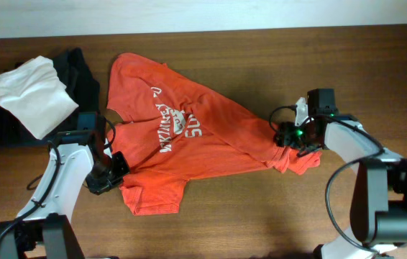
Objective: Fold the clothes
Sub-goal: 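Grasp the shirt's right hem with the right gripper, left holding left hem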
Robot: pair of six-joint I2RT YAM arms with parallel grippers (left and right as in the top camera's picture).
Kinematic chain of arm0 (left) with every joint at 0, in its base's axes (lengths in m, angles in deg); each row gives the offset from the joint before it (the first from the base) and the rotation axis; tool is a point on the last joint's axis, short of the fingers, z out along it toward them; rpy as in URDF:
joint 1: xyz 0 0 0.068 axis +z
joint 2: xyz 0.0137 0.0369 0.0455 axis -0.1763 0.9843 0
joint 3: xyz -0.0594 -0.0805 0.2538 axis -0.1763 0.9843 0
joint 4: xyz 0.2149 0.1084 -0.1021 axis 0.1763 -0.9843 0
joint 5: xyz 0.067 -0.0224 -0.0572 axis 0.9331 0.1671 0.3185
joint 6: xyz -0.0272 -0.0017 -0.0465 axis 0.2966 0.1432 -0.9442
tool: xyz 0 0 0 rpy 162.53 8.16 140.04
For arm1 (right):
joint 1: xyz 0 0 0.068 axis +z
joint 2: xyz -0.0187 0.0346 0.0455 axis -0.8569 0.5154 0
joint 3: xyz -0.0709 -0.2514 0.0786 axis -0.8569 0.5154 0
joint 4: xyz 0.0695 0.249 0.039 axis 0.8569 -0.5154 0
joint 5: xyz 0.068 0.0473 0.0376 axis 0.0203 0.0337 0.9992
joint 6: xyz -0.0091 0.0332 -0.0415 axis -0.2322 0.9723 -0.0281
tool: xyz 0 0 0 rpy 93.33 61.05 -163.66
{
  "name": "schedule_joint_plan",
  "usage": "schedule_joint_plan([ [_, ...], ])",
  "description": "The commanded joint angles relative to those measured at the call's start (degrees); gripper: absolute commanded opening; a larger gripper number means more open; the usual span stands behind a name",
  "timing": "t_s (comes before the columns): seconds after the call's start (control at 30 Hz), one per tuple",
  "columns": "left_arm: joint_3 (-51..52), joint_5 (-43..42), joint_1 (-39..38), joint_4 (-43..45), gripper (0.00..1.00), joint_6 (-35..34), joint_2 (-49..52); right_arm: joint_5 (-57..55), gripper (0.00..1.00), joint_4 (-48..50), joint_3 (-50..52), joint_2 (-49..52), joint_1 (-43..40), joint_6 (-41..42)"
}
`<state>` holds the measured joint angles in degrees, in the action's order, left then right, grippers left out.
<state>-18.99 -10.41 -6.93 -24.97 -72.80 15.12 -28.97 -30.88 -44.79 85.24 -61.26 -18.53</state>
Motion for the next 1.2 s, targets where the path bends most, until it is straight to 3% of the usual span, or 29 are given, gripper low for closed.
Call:
schedule_joint_plan([
  [0.0,-0.7,-0.26,-0.2,0.26,0.0,0.92,-0.66,2.14,0.58,3.34,-0.63,0.87,-0.33,-0.39],
  [0.1,-0.72,-0.26,-0.2,0.48,0.0,0.92,-0.66,1.9,0.05,4.04,-0.85,0.66,-0.39,-0.42],
  [0.27,-0.7,-0.24,-0.2,1.09,0.0,0.92,-0.66,1.49,0.04,3.85,-5.97,-4.96,-0.42,-0.33],
  [0.37,-0.7,-0.24,-0.2,1.16,0.0,0.92,-0.66,-11.96,0.04,8.94,-18.14,-6.49,-0.44,2.93],
  [0.4,-0.7,-0.26,-0.2,1.11,0.0,0.92,-0.66,-19.69,0.18,11.54,-22.71,-6.29,-0.44,3.74],
  [0.43,-0.7,-0.26,-0.2,1.09,0.0,0.92,-0.66,-22.01,0.4,12.55,-24.24,-6.29,-0.44,3.72],
  [0.5,-0.7,-0.24,-0.2,1.11,0.0,0.92,-0.66,-23.76,0.99,10.12,-25.05,-6.29,-0.44,3.65],
  [0.73,-0.7,-0.24,-0.2,1.75,0.0,0.92,-0.66,-25.16,0.99,-31.56,-22.67,-5.97,-0.44,3.72],
  [0.83,-0.7,-0.24,-0.2,2.01,0.0,0.92,-0.66,-22.14,0.98,-37.99,-18.8,-5.97,-0.42,3.72],
  [0.9,-0.7,-0.24,-0.2,2.03,0.0,0.92,-0.66,-21.49,0.89,-37.62,-14.51,-5.97,-0.44,3.76],
  [0.97,-0.72,-0.24,-0.2,2.19,0.0,0.92,-0.66,-21.51,0.89,-34.67,-9.2,-5.97,-0.44,5.31],
  [1.17,-0.72,-0.22,-0.2,3.02,0.0,0.94,-0.66,-21.73,0.69,-19.54,1.84,-5.97,-0.44,5.62],
])
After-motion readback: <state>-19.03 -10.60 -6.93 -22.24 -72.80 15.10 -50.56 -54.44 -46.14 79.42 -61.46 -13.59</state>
